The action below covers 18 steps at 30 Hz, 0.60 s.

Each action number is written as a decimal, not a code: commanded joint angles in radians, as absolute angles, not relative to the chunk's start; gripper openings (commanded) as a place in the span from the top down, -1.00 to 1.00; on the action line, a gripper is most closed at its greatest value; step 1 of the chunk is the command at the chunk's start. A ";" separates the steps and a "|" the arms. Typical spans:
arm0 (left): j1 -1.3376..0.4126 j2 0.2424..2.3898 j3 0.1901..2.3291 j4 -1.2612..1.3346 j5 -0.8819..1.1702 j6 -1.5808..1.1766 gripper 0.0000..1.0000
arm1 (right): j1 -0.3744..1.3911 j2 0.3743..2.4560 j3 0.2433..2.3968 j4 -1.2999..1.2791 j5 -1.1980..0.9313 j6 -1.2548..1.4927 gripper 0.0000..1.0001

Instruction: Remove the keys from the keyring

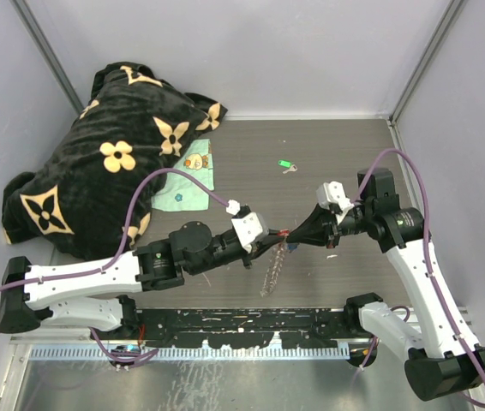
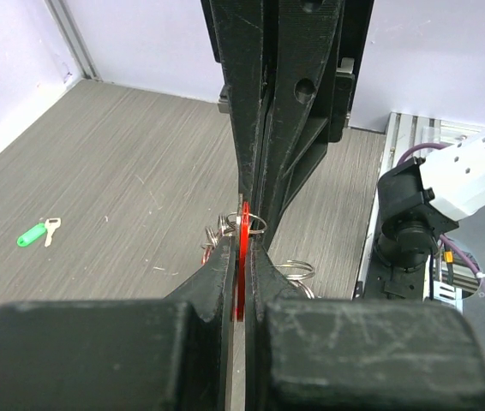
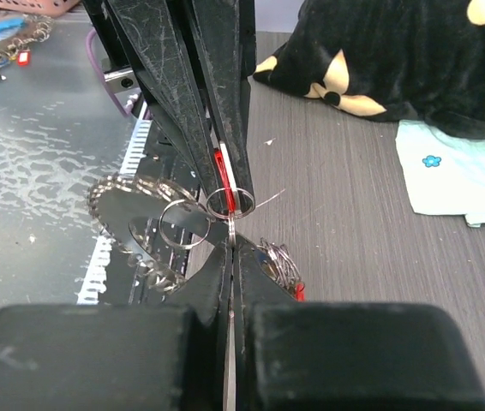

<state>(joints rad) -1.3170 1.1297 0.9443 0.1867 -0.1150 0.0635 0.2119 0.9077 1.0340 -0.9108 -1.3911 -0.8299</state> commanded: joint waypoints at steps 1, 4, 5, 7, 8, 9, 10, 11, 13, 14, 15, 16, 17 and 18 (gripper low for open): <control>-1.315 1.088 1.007 0.231 -0.113 0.084 1.00 | 0.212 0.904 1.106 -0.921 -1.347 -0.814 0.98; -1.315 1.072 1.021 0.150 -0.121 0.124 1.00 | 0.216 0.923 1.165 -1.019 -1.272 -0.883 0.98; -1.315 1.066 1.023 0.125 -0.127 0.140 1.00 | 0.229 0.936 1.195 -1.077 -1.237 -0.935 0.98; -1.315 1.060 1.026 0.087 -0.138 0.171 1.00 | 0.277 0.981 1.272 -1.216 -1.139 -1.031 0.98; -1.315 1.059 1.025 0.070 -0.143 0.184 1.00 | 0.308 1.006 1.312 -1.266 -1.089 -1.049 0.99; -1.315 1.060 1.025 0.065 -0.148 0.198 1.00 | 0.341 1.029 1.346 -1.305 -1.034 -1.054 0.98; -1.315 1.062 1.023 0.063 -0.152 0.212 1.00 | 0.371 1.048 1.386 -1.336 -0.980 -1.052 0.98; -1.315 1.067 1.020 0.064 -0.153 0.223 1.00 | 0.400 1.065 1.402 -1.360 -0.922 -1.041 0.98; -1.314 1.078 1.005 0.091 -0.155 0.250 1.00 | 0.457 1.095 1.449 -1.403 -0.820 -1.018 0.98; -1.313 1.086 0.994 0.109 -0.158 0.263 1.00 | 0.478 1.111 1.474 -1.429 -0.775 -1.010 0.98; -1.313 1.093 0.985 0.128 -0.163 0.274 1.00 | 0.499 1.128 1.498 -1.453 -0.736 -1.004 0.98; -1.314 1.100 0.974 0.145 -0.169 0.283 1.00 | 0.515 1.141 1.527 -1.458 -0.689 -0.976 0.98; -1.314 1.106 0.964 0.161 -0.176 0.290 1.00 | 0.531 1.146 1.535 -1.458 -0.644 -0.958 0.98; -1.314 1.110 0.951 0.177 -0.183 0.297 1.00 | 0.548 1.148 1.544 -1.459 -0.598 -0.947 0.99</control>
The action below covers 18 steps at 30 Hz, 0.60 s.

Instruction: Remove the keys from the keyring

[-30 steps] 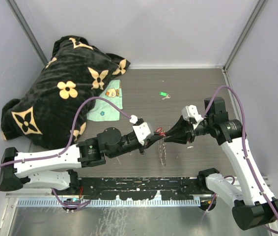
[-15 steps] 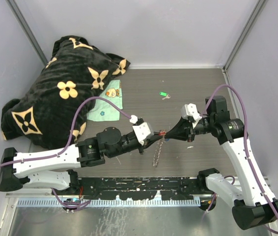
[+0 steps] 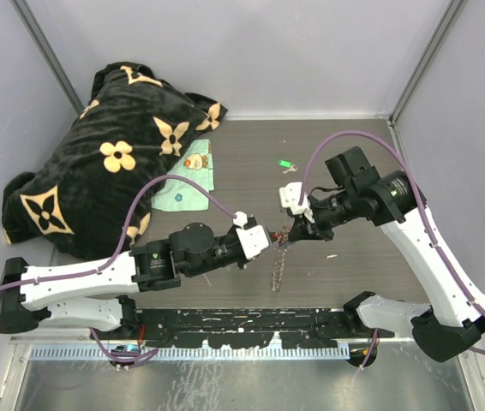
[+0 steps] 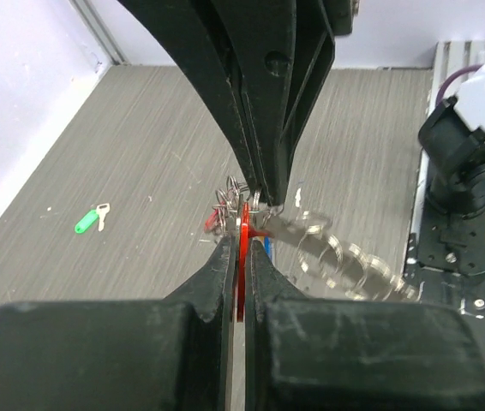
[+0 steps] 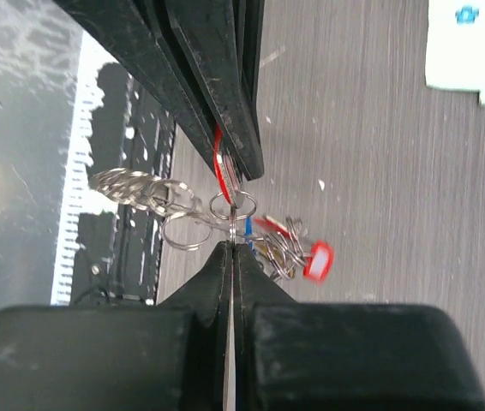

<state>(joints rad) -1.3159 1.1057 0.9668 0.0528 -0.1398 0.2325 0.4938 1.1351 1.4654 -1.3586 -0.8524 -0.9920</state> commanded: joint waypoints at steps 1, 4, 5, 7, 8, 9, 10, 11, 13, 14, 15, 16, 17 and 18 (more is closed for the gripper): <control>-1.313 1.114 0.934 0.200 -0.187 0.306 1.00 | 0.564 1.152 1.549 -1.459 -0.560 -0.936 0.99; -1.314 1.125 0.867 0.289 -0.197 0.334 1.00 | 0.593 1.169 1.547 -1.459 -0.480 -0.919 0.99; -1.313 1.128 0.840 0.329 -0.198 0.343 1.00 | 0.598 1.178 1.546 -1.459 -0.468 -0.915 0.98; -1.312 1.143 0.799 0.391 -0.212 0.355 1.00 | 0.612 1.190 1.545 -1.459 -0.450 -0.907 0.98; -1.312 1.151 0.785 0.415 -0.224 0.359 1.00 | 0.616 1.195 1.543 -1.459 -0.439 -0.905 0.99; -1.310 1.161 0.771 0.435 -0.227 0.360 1.00 | 0.621 1.201 1.542 -1.459 -0.427 -0.903 0.99; -1.307 1.172 0.762 0.458 -0.226 0.364 1.00 | 0.626 1.206 1.539 -1.459 -0.412 -0.902 0.99; -1.302 1.186 0.753 0.486 -0.228 0.365 1.00 | 0.632 1.211 1.534 -1.459 -0.399 -0.900 0.99; -1.293 1.215 0.744 0.516 -0.224 0.367 1.00 | 0.645 1.221 1.520 -1.459 -0.375 -0.898 0.99; -1.290 1.229 0.739 0.532 -0.222 0.368 1.00 | 0.651 1.227 1.512 -1.458 -0.364 -0.896 0.98; -1.286 1.244 0.735 0.551 -0.220 0.367 1.00 | 0.661 1.233 1.503 -1.459 -0.354 -0.894 0.98; -1.283 1.259 0.730 0.572 -0.219 0.367 1.00 | 0.672 1.240 1.495 -1.459 -0.337 -0.891 0.98; -1.281 1.278 0.726 0.594 -0.217 0.365 1.00 | 0.681 1.247 1.490 -1.459 -0.317 -0.890 0.98; -1.281 1.305 0.721 0.617 -0.213 0.362 1.00 | 0.689 1.258 1.488 -1.459 -0.289 -0.890 0.99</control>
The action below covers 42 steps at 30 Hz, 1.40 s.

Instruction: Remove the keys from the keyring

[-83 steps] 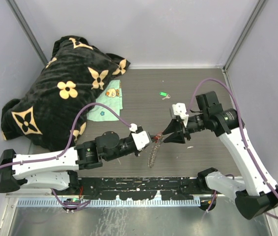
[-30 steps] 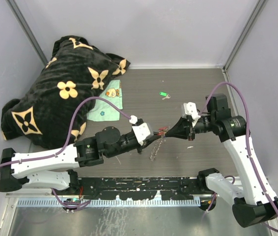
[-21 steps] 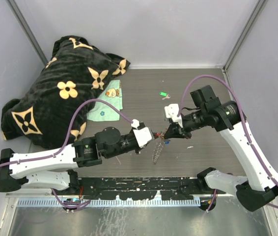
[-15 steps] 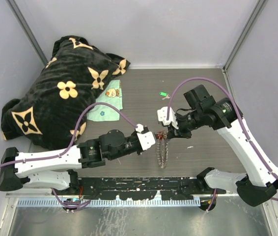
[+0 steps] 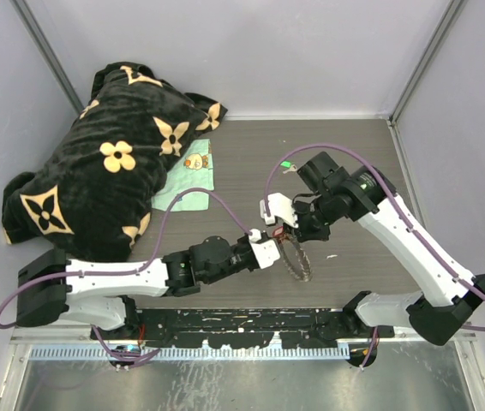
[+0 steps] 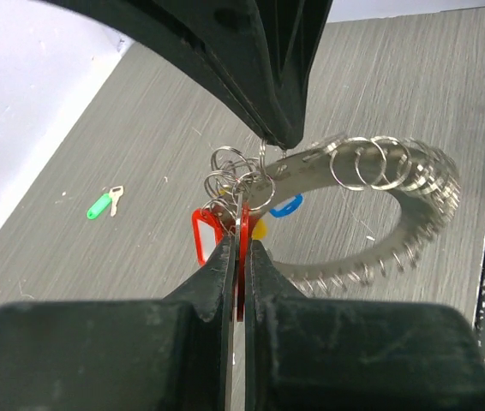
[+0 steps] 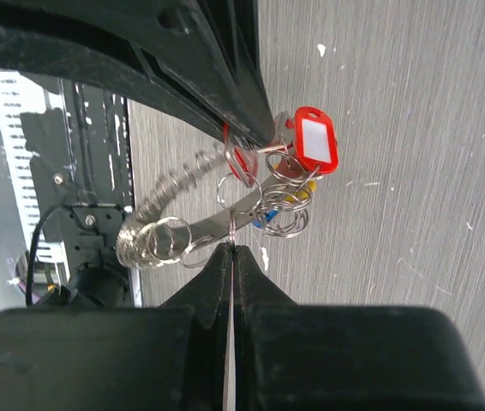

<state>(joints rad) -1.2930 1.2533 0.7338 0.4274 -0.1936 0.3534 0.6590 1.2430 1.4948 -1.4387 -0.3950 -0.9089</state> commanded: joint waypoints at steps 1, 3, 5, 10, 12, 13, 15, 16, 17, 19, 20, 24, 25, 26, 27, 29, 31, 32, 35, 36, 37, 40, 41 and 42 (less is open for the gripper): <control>-1.279 1.325 0.718 0.636 -0.209 0.357 1.00 | 0.697 1.269 1.488 -1.459 -0.255 -0.888 0.99; -1.278 1.363 0.714 0.671 -0.213 0.349 1.00 | 0.716 1.290 1.489 -1.460 -0.190 -0.887 0.99; -1.278 1.395 0.706 0.717 -0.220 0.343 1.00 | 0.738 1.310 1.488 -1.460 -0.147 -0.887 0.99; -1.278 1.460 0.683 0.817 -0.252 0.340 1.00 | 0.768 1.340 1.466 -1.460 -0.050 -0.895 0.99; -1.279 1.475 0.681 0.846 -0.258 0.341 1.00 | 0.770 1.343 1.451 -1.461 -0.028 -0.897 0.99; -1.278 1.480 0.678 0.862 -0.260 0.342 1.00 | 0.773 1.344 1.439 -1.462 -0.023 -0.895 0.99; -1.278 1.484 0.682 0.879 -0.263 0.345 1.00 | 0.778 1.347 1.414 -1.462 -0.024 -0.892 0.99; -1.279 1.483 0.687 0.878 -0.261 0.345 1.00 | 0.780 1.347 1.404 -1.461 -0.029 -0.893 0.98; -1.278 1.481 0.692 0.877 -0.259 0.345 1.00 | 0.781 1.349 1.399 -1.460 -0.038 -0.893 0.98; -1.279 1.470 0.696 0.873 -0.245 0.339 1.00 | 0.779 1.349 1.401 -1.460 -0.065 -0.893 0.98; -1.280 1.464 0.696 0.872 -0.239 0.333 1.00 | 0.779 1.347 1.406 -1.459 -0.079 -0.894 0.99; -1.300 1.428 0.691 0.867 -0.228 0.314 1.00 | 0.775 1.336 1.436 -1.457 -0.134 -0.893 0.99; -1.305 1.415 0.689 0.867 -0.224 0.310 1.00 | 0.765 1.333 1.443 -1.457 -0.148 -0.893 0.99; -1.311 1.404 0.689 0.868 -0.218 0.303 1.00 | 0.758 1.330 1.446 -1.457 -0.165 -0.894 0.99; -1.316 1.393 0.690 0.867 -0.211 0.297 1.00 | 0.752 1.326 1.447 -1.457 -0.184 -0.895 0.99; -1.328 1.376 0.695 0.866 -0.203 0.287 1.00 | 0.742 1.315 1.449 -1.456 -0.222 -0.900 0.98; -1.336 1.364 0.696 0.868 -0.194 0.276 1.00 | 0.722 1.304 1.457 -1.455 -0.261 -0.903 0.98; -1.338 1.357 0.695 0.870 -0.193 0.270 1.00 | 0.710 1.298 1.465 -1.454 -0.280 -0.903 0.98; -1.342 1.333 0.673 0.897 -0.205 0.259 1.00 | 0.672 1.273 1.482 -1.451 -0.330 -0.909 0.98; -1.342 1.323 0.663 0.906 -0.209 0.254 1.00 | 0.660 1.265 1.487 -1.452 -0.346 -0.914 0.98; -1.342 1.311 0.656 0.910 -0.213 0.249 1.00 | 0.650 1.259 1.489 -1.453 -0.365 -0.918 0.98; -1.342 1.286 0.659 0.900 -0.206 0.241 1.00 | 0.637 1.240 1.481 -1.452 -0.441 -0.931 0.98; -1.341 1.281 0.666 0.887 -0.202 0.238 1.00 | 0.638 1.238 1.472 -1.449 -0.465 -0.933 0.98; -1.342 1.278 0.674 0.871 -0.200 0.235 1.00 | 0.637 1.236 1.464 -1.444 -0.484 -0.933 0.98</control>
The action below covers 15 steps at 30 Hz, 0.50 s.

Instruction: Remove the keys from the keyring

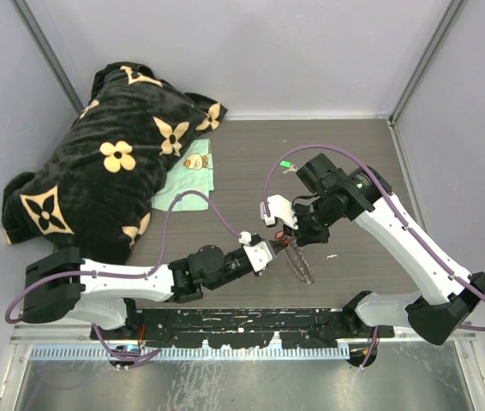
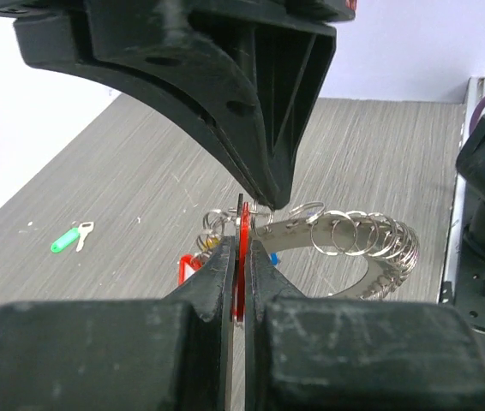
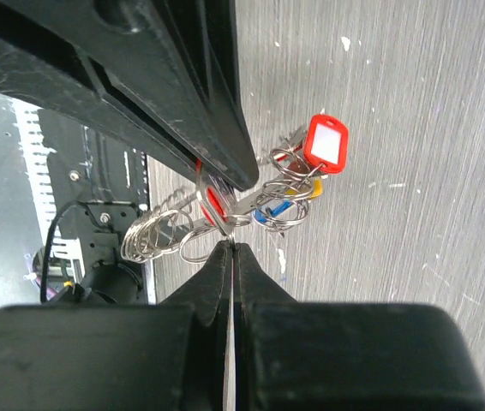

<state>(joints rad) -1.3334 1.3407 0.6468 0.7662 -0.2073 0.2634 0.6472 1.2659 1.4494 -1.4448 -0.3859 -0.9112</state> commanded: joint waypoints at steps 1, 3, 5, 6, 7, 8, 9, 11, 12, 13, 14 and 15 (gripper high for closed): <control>-1.342 1.277 0.682 0.857 -0.201 0.231 1.00 | 0.637 1.232 1.454 -1.437 -0.493 -0.932 0.98; -1.343 1.240 0.694 0.835 -0.214 0.222 1.00 | 0.637 1.224 1.430 -1.419 -0.505 -0.929 0.98; -1.343 1.222 0.707 0.806 -0.221 0.215 1.00 | 0.635 1.213 1.418 -1.404 -0.525 -0.928 0.98; -1.343 1.217 0.719 0.769 -0.220 0.210 1.00 | 0.633 1.207 1.416 -1.397 -0.537 -0.927 0.98; -1.343 1.213 0.732 0.736 -0.217 0.205 1.00 | 0.633 1.202 1.413 -1.391 -0.548 -0.926 0.98; -1.343 1.210 0.745 0.706 -0.214 0.199 1.00 | 0.631 1.198 1.412 -1.387 -0.564 -0.925 0.98; -1.343 1.208 0.754 0.683 -0.214 0.192 1.00 | 0.627 1.194 1.409 -1.382 -0.578 -0.926 0.97; -1.342 1.198 0.763 0.658 -0.218 0.184 1.00 | 0.614 1.182 1.402 -1.369 -0.606 -0.929 0.92; -1.342 1.190 0.766 0.645 -0.223 0.182 1.00 | 0.601 1.175 1.398 -1.361 -0.619 -0.930 0.84; -1.342 1.181 0.767 0.633 -0.228 0.182 1.00 | 0.592 1.163 1.393 -1.356 -0.634 -0.933 0.77; -1.343 1.172 0.769 0.618 -0.231 0.181 1.00 | 0.583 1.155 1.389 -1.351 -0.649 -0.938 0.71; -1.343 1.163 0.772 0.602 -0.233 0.182 1.00 | 0.571 1.145 1.384 -1.342 -0.663 -0.940 0.68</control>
